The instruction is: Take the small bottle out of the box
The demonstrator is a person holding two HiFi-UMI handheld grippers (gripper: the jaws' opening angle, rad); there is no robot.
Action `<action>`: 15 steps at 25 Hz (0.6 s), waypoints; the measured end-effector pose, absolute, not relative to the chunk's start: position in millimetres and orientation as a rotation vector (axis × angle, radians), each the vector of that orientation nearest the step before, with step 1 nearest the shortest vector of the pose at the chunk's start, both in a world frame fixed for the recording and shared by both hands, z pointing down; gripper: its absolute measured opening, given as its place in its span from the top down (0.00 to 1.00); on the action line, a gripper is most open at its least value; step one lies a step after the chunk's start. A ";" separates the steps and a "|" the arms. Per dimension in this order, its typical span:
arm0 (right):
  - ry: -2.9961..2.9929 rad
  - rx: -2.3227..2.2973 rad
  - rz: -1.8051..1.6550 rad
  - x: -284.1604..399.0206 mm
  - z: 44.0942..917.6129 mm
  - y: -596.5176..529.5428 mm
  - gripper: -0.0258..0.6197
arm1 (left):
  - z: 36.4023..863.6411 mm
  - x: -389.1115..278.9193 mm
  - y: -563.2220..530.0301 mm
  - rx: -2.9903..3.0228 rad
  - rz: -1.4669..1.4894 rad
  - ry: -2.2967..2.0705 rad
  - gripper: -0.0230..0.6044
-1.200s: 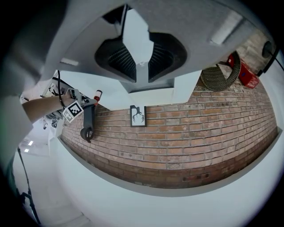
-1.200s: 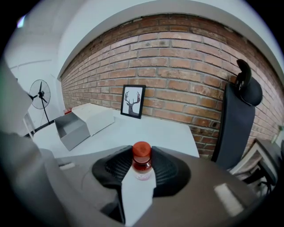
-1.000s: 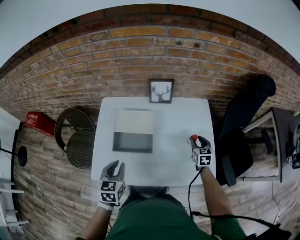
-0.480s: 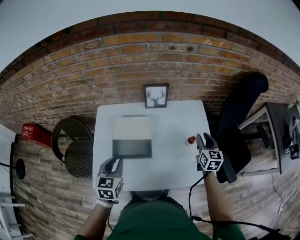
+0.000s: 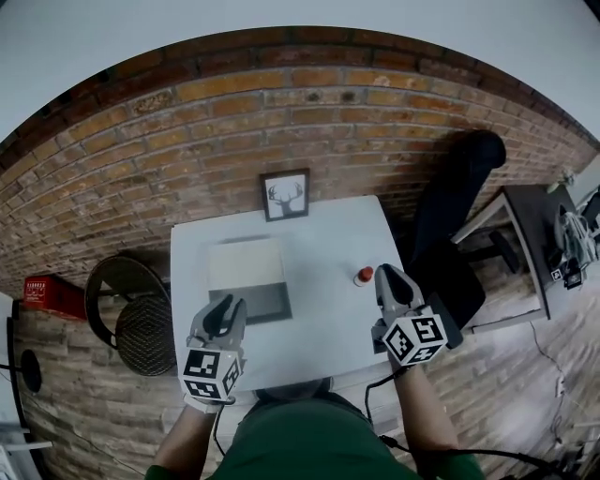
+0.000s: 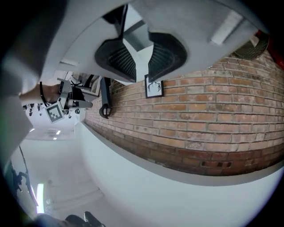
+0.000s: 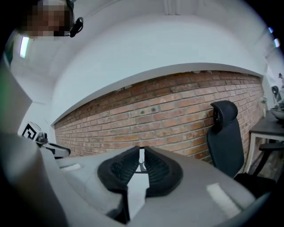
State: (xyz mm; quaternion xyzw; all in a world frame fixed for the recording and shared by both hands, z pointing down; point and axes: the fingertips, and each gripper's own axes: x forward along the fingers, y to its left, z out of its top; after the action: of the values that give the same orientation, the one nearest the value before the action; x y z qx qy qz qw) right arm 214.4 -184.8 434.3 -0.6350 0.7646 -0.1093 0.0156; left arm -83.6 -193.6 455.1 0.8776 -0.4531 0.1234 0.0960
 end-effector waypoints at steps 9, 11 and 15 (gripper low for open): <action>2.415 -1.995 -0.143 162.8 385.9 -166.4 0.94 | 403.1 -58.6 -192.6 2.792 0.218 -1.222 0.84; 2.416 -2.019 -0.099 155.1 375.0 -164.8 0.94 | 391.7 -57.8 -192.3 2.833 0.191 -1.208 0.84; 2.396 -2.037 -0.101 146.4 361.1 -164.7 0.94 | 369.9 -60.9 -194.5 2.871 0.115 -1.174 0.84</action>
State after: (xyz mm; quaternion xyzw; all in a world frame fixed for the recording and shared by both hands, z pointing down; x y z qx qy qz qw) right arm 146.4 -164.7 361.1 -0.6475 0.7614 -0.0320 -0.0026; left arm -60.9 -194.5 369.9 0.9248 -0.3782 0.0371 0.0190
